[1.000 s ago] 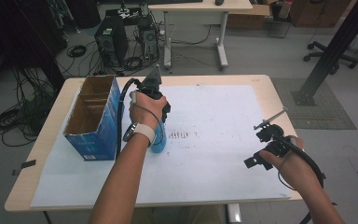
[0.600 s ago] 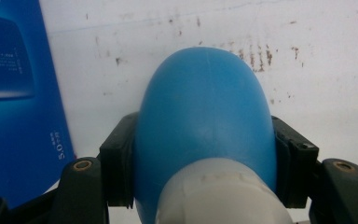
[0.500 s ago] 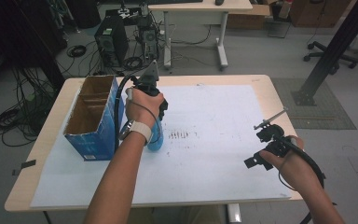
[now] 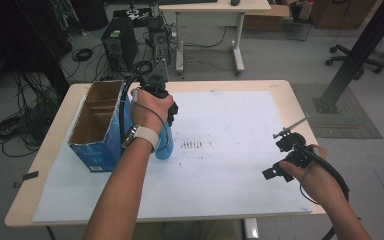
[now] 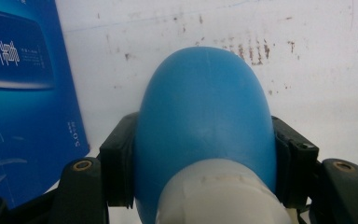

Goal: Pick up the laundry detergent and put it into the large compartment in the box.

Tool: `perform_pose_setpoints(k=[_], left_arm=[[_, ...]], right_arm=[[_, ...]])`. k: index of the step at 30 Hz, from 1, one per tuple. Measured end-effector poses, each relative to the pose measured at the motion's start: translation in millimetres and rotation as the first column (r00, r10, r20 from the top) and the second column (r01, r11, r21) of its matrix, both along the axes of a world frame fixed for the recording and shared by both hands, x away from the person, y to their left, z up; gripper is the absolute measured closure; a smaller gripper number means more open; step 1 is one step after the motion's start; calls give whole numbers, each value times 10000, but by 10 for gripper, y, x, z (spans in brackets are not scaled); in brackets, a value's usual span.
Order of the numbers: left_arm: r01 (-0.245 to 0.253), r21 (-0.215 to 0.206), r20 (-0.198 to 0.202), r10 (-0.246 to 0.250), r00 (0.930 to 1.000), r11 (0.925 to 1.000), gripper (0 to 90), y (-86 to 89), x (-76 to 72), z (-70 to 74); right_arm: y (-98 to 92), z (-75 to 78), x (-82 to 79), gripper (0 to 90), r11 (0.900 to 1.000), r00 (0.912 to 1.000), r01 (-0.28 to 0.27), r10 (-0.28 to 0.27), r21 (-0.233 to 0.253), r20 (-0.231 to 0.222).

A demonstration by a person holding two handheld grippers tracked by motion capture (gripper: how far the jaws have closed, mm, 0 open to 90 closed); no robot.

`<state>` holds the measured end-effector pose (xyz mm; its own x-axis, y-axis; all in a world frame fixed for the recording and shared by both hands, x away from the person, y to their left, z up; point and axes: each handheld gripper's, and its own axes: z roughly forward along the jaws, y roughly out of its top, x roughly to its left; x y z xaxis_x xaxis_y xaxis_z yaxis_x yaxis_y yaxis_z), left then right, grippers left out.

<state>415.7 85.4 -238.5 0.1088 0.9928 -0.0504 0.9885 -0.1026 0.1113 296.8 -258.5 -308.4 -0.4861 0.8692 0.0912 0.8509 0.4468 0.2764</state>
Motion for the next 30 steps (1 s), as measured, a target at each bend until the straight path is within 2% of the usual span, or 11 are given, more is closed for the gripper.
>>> perform_pose_setpoints(k=[15,30], left_arm=[[101,66,147,-101,9998,9999,375,17,-51,217],[257,111,365,-261,9990,9996,375,45,-114,531]], right_arm=[[15,7,5,77,10000,10000,-40,40,-13,-9],[25,6,1,77,9999,9999,-98,98,29,26]])
